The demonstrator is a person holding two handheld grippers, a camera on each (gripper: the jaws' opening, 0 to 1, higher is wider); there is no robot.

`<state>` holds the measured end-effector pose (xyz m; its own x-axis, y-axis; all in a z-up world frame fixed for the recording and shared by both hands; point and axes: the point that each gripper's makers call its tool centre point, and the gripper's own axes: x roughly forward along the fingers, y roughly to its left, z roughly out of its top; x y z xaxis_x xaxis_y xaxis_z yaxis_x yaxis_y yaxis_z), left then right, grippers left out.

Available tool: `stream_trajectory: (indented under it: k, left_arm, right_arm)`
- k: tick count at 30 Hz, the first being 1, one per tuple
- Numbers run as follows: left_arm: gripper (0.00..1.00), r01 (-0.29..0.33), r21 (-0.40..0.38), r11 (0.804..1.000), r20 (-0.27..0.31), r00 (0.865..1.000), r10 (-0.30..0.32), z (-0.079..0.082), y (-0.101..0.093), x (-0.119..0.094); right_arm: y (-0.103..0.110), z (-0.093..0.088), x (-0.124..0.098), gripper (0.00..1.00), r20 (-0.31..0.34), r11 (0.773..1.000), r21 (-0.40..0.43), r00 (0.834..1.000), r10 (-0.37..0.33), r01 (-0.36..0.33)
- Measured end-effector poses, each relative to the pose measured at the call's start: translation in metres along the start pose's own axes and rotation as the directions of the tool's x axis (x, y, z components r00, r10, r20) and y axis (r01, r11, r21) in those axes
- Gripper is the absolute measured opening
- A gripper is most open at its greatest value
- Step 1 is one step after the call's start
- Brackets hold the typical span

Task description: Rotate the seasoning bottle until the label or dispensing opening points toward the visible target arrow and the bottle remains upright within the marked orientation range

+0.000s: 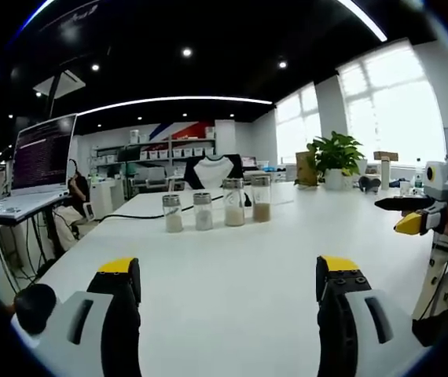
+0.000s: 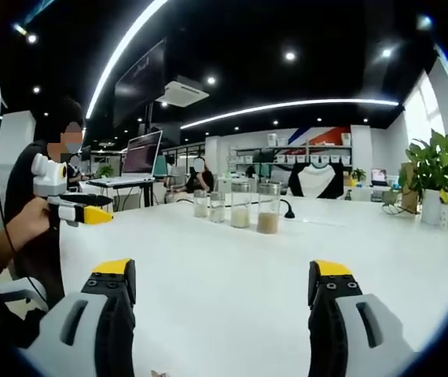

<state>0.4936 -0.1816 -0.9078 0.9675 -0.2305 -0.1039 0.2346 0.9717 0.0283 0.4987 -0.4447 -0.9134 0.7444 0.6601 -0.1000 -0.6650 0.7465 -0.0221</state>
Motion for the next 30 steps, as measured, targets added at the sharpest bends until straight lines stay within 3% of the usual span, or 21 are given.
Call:
stream_trajectory:
  k: [16,27,29,30]
  left_arm:
    - [0.98,-0.005,0.003,1.0,-0.011,1.0,0.005,-0.003,0.006,0.004]
    - [0.98,-0.037,0.027,0.999,-0.022,0.999,0.038,-0.004,0.024,0.014]
    - [0.98,-0.005,0.001,1.0,-0.011,1.0,0.005,-0.001,0.024,0.017]
    - [0.98,0.029,-0.056,0.998,0.015,0.999,-0.028,0.003,0.022,0.02]
  right_arm:
    - [0.001,-0.001,0.003,0.93,-0.008,1.0,0.007,1.0,0.004,-0.004]
    - [0.0,0.002,0.002,0.93,-0.007,1.0,-0.009,1.0,0.001,-0.001]
    - [-0.001,0.002,0.002,0.93,-0.009,1.0,-0.009,1.0,-0.005,0.005]
    - [-0.002,0.001,0.002,0.93,-0.009,1.0,-0.01,1.0,-0.007,0.006]
